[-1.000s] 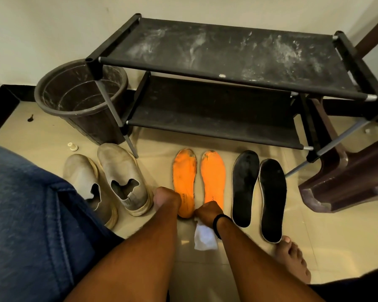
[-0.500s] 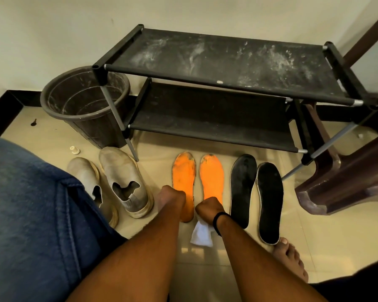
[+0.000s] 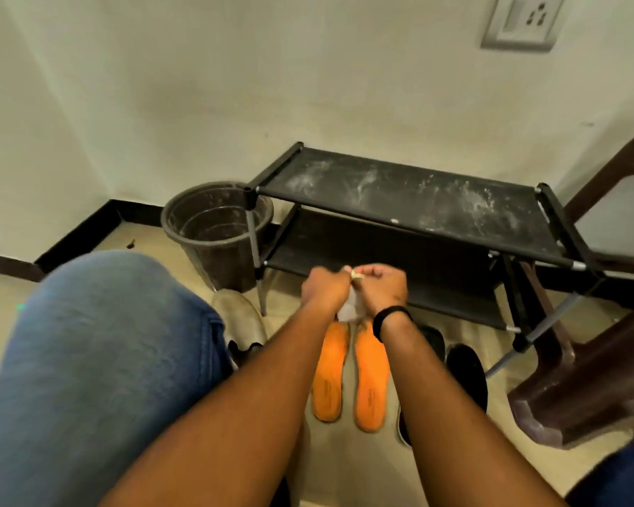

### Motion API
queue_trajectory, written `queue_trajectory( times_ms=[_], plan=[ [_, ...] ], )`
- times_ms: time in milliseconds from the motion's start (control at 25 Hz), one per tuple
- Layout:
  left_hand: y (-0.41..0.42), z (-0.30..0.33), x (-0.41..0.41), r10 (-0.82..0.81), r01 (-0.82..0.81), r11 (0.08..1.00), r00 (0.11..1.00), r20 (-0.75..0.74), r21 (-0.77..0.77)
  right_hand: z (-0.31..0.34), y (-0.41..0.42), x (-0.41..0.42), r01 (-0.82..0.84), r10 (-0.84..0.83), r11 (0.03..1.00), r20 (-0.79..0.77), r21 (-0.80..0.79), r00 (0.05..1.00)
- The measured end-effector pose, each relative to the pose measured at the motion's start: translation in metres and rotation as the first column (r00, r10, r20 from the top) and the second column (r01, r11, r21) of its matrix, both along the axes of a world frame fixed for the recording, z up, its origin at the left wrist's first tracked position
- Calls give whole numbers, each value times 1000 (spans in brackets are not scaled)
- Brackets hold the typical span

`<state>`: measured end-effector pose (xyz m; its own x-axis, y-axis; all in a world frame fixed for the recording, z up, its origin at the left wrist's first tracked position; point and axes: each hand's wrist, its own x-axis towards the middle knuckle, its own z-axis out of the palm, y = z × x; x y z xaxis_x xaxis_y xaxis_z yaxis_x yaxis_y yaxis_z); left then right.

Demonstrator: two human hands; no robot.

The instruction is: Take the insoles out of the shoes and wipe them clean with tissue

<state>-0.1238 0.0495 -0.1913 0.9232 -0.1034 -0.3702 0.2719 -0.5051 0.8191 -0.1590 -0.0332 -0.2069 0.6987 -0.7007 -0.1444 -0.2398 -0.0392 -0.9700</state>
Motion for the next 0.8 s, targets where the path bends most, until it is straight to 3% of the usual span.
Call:
queue_trajectory(
  times_ms=[200,280,360,480,600,680,800],
  plan=[
    [47,157,57,-107,68,990,931,348,121,123,44,39,-143,162,986,288,-88,944],
    [78,204,76,-96,79,995,920,379,61,160,65,56,-236,238,971,341,-50,909],
    [113,225,87,-34,58,996,947,318,-67,183,88,77,-323,302,946,345,5,889],
    [156,205,117,114,-62,967,973,200,-246,189,118,115,-402,393,916,221,-4,893],
    [175,155,151,315,-254,864,946,73,-435,167,139,165,-375,398,885,29,-277,917],
    [179,121,173,392,-349,796,920,-17,-495,148,147,199,-387,382,794,-110,-468,918],
    [179,80,201,463,-439,726,881,-97,-530,124,154,241,-466,379,668,-273,-581,884]
  ],
)
